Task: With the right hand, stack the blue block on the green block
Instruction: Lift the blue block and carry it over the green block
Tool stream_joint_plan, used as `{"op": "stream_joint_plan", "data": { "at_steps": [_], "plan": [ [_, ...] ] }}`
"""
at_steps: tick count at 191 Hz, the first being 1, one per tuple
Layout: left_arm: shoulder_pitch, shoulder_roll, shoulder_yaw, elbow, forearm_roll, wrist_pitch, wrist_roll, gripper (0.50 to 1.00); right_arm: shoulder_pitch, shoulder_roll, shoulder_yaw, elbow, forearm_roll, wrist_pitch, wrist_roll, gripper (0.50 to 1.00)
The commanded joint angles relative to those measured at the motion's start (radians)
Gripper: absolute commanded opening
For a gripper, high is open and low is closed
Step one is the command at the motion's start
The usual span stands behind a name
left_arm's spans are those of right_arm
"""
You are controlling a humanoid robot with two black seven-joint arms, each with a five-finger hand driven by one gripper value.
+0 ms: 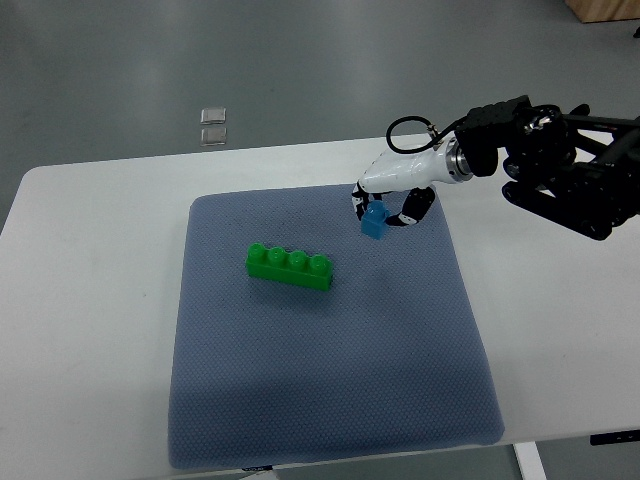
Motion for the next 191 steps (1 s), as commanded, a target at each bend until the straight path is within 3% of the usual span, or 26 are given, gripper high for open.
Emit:
{"op": "stream_joint_plan", "data": {
  "at_steps": [1,70,191],
  "plan": [
    [0.000,0.000,0.000,0.000,0.000,0.000,0.000,1.000,0.034,0.033,-0.002,0.000,0.003,0.022,0.000,0.631],
    [0.000,0.000,0.000,0.000,0.000,0.000,0.000,1.000,0.081,0.131,-0.002,0.001,-0.002,0.062,0.001,0.633],
    [0.000,0.000,0.000,0.000,0.000,0.000,0.000,1.000,0.035,0.211,0.001,-0.043,-0.008,0.016,-0.003,0.633]
  ]
}}
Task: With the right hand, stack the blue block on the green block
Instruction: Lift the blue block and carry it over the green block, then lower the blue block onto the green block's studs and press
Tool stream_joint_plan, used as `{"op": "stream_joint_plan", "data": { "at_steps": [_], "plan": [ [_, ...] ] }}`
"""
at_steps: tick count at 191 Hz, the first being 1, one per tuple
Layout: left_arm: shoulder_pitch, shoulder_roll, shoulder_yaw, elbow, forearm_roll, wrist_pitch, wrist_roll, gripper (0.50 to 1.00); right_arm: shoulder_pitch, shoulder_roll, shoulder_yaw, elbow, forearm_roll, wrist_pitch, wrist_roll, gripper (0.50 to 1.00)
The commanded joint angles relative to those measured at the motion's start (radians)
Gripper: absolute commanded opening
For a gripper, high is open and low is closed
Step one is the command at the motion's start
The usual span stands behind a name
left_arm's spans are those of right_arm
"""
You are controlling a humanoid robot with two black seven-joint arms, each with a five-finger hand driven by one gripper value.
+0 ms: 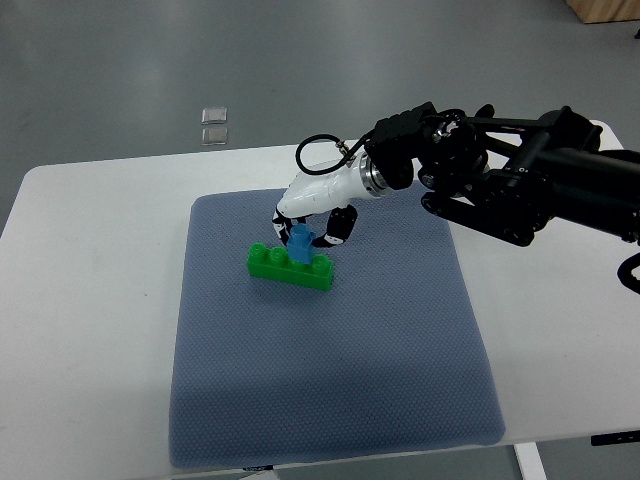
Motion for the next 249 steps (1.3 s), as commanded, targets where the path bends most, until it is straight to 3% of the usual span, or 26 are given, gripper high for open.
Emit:
{"op": "stream_joint_plan", "data": {
  "at_steps": [1,249],
  "plan": [
    [0.000,0.000,0.000,0.000,0.000,0.000,0.000,1.000,-0.007,0.012,0.001,-0.017,0.000,-0.010,0.000,0.633],
    [0.000,0.000,0.000,0.000,0.000,0.000,0.000,1.000,-0.047,0.048,0.000,-0.051,-0.009,-0.039,0.000,0.633]
  ]
}}
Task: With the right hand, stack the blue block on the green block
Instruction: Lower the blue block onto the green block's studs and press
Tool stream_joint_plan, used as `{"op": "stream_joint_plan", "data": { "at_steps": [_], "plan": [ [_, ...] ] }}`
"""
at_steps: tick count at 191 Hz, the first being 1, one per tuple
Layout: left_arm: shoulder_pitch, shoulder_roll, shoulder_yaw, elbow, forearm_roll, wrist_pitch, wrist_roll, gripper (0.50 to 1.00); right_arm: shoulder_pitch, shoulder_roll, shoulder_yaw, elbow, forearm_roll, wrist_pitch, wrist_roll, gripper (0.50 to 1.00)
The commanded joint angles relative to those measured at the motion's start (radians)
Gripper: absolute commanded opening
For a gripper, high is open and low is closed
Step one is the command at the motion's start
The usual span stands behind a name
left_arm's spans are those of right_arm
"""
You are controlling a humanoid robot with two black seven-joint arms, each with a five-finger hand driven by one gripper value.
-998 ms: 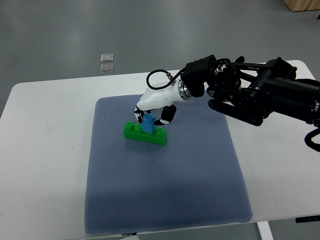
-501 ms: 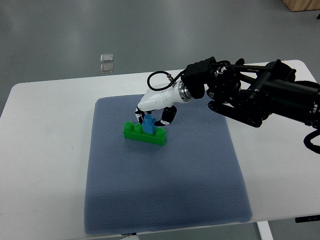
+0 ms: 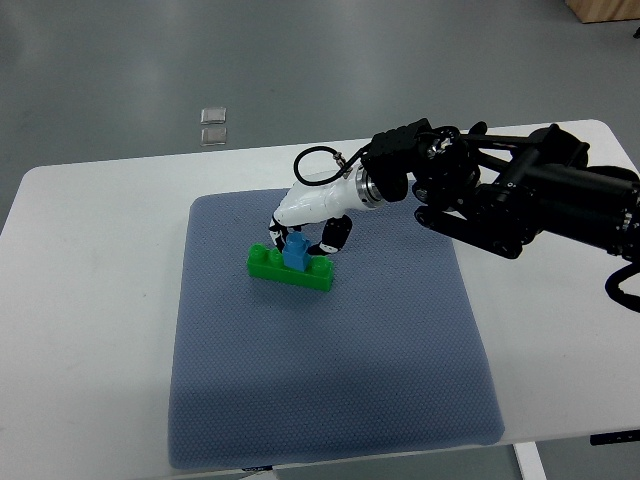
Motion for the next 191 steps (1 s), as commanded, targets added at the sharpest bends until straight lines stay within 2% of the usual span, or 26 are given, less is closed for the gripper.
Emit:
{"op": "stream_joint_plan", "data": {
  "at_steps": [1,176,191],
  "plan": [
    [0.000,0.000,0.000,0.000,0.000,0.000,0.000,1.000,-0.008,0.008,0.000,-0.010,-0.003,-0.008,0.000,0.633],
    [0.000,0.000,0.000,0.000,0.000,0.000,0.000,1.000,-0.033,0.022,0.002,-0.033,-0.017,-0.029,0.000,0.633],
    [0.000,0.000,0.000,0.000,0.000,0.000,0.000,1.000,-0.031,0.021,0.003,-0.034,-0.015,-0.029,0.001,0.646]
  ]
}}
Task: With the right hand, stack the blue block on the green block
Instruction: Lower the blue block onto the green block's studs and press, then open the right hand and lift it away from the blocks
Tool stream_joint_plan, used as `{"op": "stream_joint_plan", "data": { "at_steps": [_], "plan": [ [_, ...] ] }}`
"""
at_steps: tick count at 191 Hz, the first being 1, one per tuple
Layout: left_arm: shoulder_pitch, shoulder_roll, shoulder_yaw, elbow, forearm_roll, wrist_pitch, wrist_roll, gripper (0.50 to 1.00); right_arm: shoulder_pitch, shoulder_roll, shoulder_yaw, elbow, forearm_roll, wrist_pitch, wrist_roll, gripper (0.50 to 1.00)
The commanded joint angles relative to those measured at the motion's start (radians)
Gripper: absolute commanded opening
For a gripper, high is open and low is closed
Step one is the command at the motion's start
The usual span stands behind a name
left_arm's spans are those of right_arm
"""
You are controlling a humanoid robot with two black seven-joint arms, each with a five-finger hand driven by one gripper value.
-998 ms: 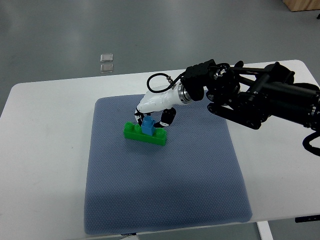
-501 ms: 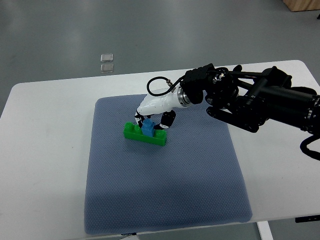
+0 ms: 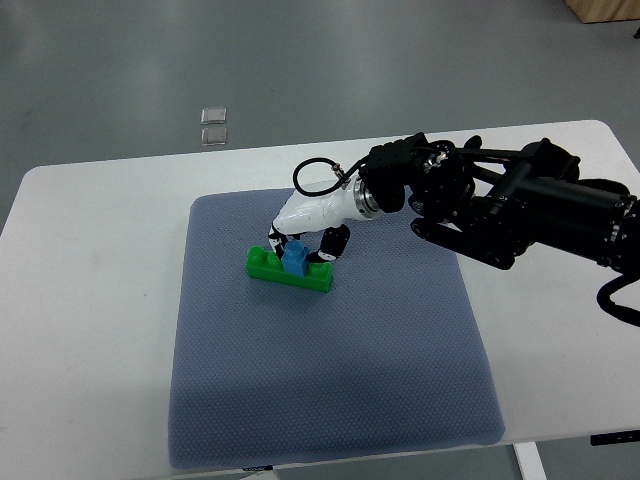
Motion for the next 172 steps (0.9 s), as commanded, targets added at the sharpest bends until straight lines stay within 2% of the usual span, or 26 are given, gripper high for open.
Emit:
{"op": "stream_joint_plan", "data": {
  "at_steps": [1,10,15,21,31,44,60,77,141,172],
  "plan": [
    [0.000,0.000,0.000,0.000,0.000,0.000,0.000,1.000,0.001,-0.001,0.002,0.000,0.003,0.000,0.000,0.654],
    [0.000,0.000,0.000,0.000,0.000,0.000,0.000,1.000,0.002,-0.001,0.004,-0.002,0.003,0.000,0.000,0.697],
    [0.000,0.000,0.000,0.000,0.000,0.000,0.000,1.000,0.002,-0.001,0.007,-0.002,0.005,0.000,0.000,0.748],
    [0.000,0.000,0.000,0.000,0.000,0.000,0.000,1.000,0.004,-0.003,0.007,-0.002,0.008,0.000,0.001,0.782],
    [0.000,0.000,0.000,0.000,0.000,0.000,0.000,1.000,0.004,-0.003,0.009,-0.002,0.011,0.001,0.001,0.803],
    [0.000,0.000,0.000,0.000,0.000,0.000,0.000,1.000,0.005,-0.003,0.010,-0.002,0.014,0.001,0.001,0.864],
    [0.000,0.000,0.000,0.000,0.000,0.000,0.000,1.000,0.007,-0.005,0.012,0.000,0.015,0.006,0.003,0.868],
    [0.000,0.000,0.000,-0.002,0.000,0.000,0.000,1.000,0.008,-0.008,0.012,0.000,0.015,0.009,0.003,0.895],
    [0.000,0.000,0.000,0.000,0.000,0.000,0.000,1.000,0.036,-0.024,0.015,0.000,0.021,0.010,0.004,0.905],
    [0.000,0.000,0.000,0.000,0.000,0.000,0.000,1.000,0.073,-0.078,0.021,0.000,0.029,0.003,0.010,0.911]
  ]
}}
